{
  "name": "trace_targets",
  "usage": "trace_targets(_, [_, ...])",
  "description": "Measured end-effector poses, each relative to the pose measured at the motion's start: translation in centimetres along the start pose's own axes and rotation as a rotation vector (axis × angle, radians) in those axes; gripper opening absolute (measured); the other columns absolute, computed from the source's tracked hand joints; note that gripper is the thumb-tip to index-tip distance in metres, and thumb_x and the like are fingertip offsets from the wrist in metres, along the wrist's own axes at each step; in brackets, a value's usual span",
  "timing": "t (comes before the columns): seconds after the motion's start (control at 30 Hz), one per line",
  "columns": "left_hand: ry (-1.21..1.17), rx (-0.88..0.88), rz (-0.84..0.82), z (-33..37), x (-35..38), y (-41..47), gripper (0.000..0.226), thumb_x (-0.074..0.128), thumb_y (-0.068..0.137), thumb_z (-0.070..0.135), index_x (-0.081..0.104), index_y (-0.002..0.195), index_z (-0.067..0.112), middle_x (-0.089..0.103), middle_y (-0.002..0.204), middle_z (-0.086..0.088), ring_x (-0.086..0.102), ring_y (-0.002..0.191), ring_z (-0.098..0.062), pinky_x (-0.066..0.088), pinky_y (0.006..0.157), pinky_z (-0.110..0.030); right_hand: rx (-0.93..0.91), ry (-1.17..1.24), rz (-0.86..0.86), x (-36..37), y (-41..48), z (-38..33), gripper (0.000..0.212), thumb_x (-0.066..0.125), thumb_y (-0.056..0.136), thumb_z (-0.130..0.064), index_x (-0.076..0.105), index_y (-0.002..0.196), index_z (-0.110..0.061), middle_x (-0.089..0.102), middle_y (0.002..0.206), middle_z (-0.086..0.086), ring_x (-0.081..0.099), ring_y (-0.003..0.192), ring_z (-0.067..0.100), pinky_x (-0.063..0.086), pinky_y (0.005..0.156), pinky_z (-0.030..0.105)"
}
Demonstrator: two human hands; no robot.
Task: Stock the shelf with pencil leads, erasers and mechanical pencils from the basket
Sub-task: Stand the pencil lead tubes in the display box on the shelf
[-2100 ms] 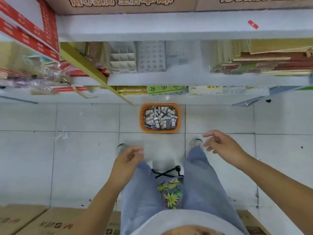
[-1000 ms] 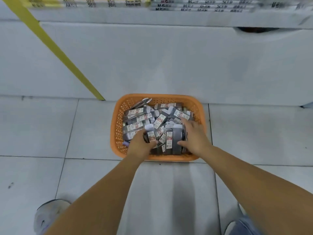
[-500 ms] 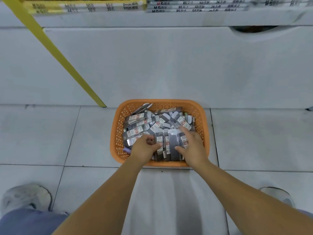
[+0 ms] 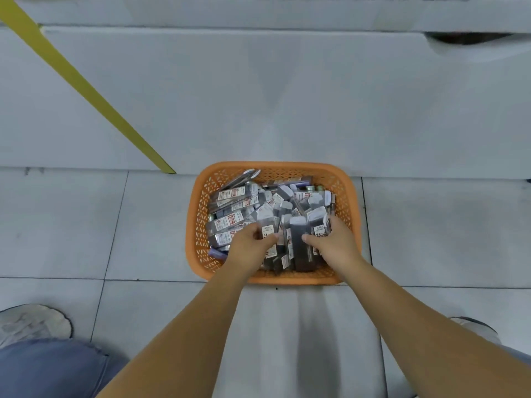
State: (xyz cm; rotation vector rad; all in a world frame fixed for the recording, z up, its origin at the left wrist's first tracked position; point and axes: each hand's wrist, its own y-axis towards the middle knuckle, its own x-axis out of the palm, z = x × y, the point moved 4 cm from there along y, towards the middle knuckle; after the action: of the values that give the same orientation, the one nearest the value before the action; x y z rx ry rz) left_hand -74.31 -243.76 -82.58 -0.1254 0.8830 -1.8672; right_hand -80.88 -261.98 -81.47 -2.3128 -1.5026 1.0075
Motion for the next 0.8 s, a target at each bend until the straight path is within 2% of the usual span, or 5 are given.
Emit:
trace_targets(0.17, [-0.084, -0.086, -0.052, 0.1, -0.7, -1.2, 0.042, 0.074, 0.088, 0.03, 0.051, 0.122, 0.022, 0.059, 0.12, 0.002, 0.061, 0.098, -0.012, 0.059, 0.079, -0.036, 0.049, -0.041, -0.032, -0.4, -0.3, -0.7, 0.038, 0.077, 0.078, -0.014, 0.054, 0.108, -0.024, 0.064, 0.117, -0.001, 0.06, 0.103, 0.018, 0.051, 0.091, 0.037])
trace_targets(0.37, [-0.254, -0.183, -0.086, -0.5, -0.8, -1.5, 0.053, 0.074, 0.088, 0.025, 0.053, 0.135, 0.013, 0.065, 0.128, -0.001, 0.062, 0.117, -0.025, 0.052, 0.098, -0.049, 0.101, -0.028, -0.046, -0.2, -0.3, -1.4, 0.042, 0.075, 0.081, -0.024, 0.057, 0.12, -0.021, 0.065, 0.114, -0.004, 0.061, 0.105, 0.02, 0.052, 0.088, 0.039])
trace_targets(0.5, [-0.353, -0.122, -0.19, 2.6, -1.1, -3.3, 0.051, 0.075, 0.085, 0.034, 0.052, 0.131, 0.029, 0.073, 0.115, 0.006, 0.069, 0.107, -0.022, 0.057, 0.089, -0.047, 0.063, 0.137, -0.089, -0.7, -1.4, -4.9, 0.043, 0.074, 0.081, -0.039, 0.053, 0.119, -0.04, 0.061, 0.115, -0.016, 0.058, 0.104, 0.007, 0.051, 0.086, 0.032])
trace_targets(0.6, [-0.452, -0.071, -0.323, 6.7, -1.8, -5.5, 0.069, 0.078, 0.08, 0.041, 0.045, 0.14, 0.03, 0.064, 0.133, 0.004, 0.062, 0.12, -0.023, 0.05, 0.1, -0.054, 0.023, 0.305, -0.143, -1.1, -3.3, -9.4, 0.053, 0.079, 0.075, -0.038, 0.057, 0.122, -0.027, 0.069, 0.114, -0.009, 0.064, 0.107, 0.014, 0.052, 0.094, 0.04])
trace_targets(0.8, [-0.434, 0.213, -0.338, 17.0, -6.9, -11.9, 0.046, 0.074, 0.088, 0.021, 0.055, 0.129, 0.029, 0.071, 0.121, -0.005, 0.069, 0.109, -0.027, 0.057, 0.088, -0.054, -0.175, 0.528, -0.106, -4.3, -9.1, -21.0, 0.037, 0.08, 0.076, -0.034, 0.064, 0.105, -0.016, 0.075, 0.094, 0.003, 0.072, 0.086, 0.021, 0.058, 0.068, 0.033])
